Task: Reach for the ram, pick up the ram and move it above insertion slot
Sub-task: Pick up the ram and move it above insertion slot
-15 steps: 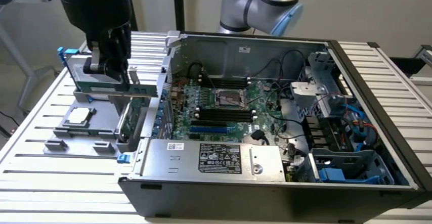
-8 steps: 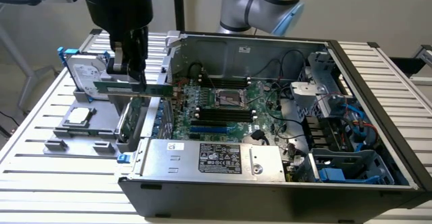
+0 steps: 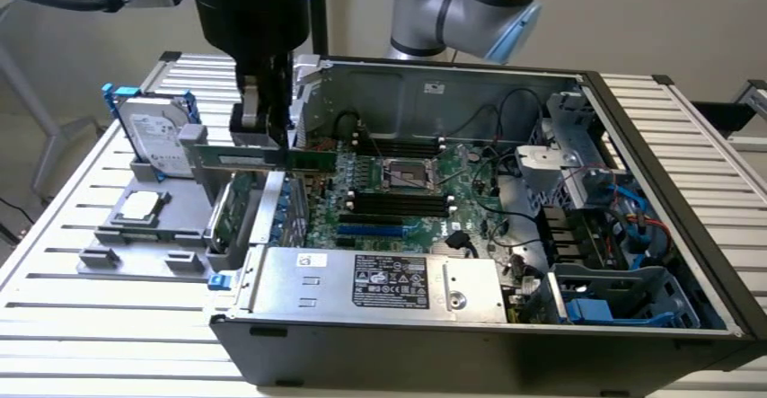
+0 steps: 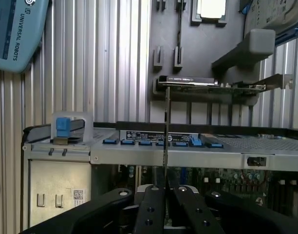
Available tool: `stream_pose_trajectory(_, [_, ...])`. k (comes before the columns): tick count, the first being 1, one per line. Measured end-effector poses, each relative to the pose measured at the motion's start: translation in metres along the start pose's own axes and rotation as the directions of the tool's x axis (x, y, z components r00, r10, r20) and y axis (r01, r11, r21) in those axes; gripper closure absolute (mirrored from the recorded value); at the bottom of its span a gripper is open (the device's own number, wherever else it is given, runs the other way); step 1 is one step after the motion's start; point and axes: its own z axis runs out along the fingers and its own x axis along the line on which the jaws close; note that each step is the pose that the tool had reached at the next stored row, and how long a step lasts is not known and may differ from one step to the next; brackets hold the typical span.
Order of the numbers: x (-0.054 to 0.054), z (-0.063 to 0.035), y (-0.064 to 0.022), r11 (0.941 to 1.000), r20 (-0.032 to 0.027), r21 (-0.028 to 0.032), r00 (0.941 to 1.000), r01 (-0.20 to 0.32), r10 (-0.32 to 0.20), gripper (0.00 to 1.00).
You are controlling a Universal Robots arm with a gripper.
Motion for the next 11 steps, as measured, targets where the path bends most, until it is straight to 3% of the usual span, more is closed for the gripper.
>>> stream_pose_trajectory(11, [-0.002,-0.0011,-0.0373,1.0000,0.0000,0.0000,1.0000,0.001,-0.001,0.87])
